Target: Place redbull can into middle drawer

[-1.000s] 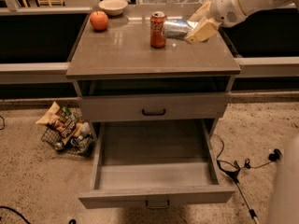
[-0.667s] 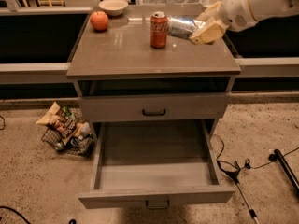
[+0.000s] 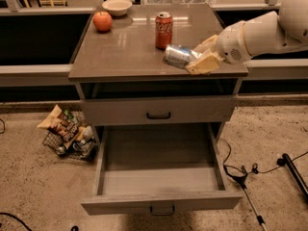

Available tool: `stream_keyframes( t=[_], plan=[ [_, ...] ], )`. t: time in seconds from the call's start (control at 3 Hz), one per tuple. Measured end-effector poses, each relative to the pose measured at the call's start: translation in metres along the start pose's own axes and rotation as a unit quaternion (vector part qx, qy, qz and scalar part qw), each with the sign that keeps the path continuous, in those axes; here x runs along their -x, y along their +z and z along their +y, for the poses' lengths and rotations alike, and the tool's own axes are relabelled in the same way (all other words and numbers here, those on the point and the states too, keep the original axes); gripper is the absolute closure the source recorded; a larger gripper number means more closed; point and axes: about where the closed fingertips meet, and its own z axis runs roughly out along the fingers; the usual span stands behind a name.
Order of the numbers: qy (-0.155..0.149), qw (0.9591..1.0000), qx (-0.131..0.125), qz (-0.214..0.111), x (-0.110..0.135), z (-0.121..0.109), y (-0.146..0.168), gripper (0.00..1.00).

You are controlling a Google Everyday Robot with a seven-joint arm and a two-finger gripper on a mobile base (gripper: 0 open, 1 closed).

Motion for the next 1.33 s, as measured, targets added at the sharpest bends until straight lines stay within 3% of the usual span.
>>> stream_keyframes(
  t=[0.33,0.67,1.0,1.33],
  plan=[
    [-0.001,1.0000,0.001,0.004,-0.001,0.001,0.002,1.00],
    [-0.007,0.9995,0.005,0.030,-0.008,0.004,0.012,1.00],
    [0.025,0.9982,-0.015,0.053,-0.049,0.014,0.021,1.00],
    [0.064,0.9944,-0.033,0.077,-0.115,0.034,0.048,1.00]
  ],
)
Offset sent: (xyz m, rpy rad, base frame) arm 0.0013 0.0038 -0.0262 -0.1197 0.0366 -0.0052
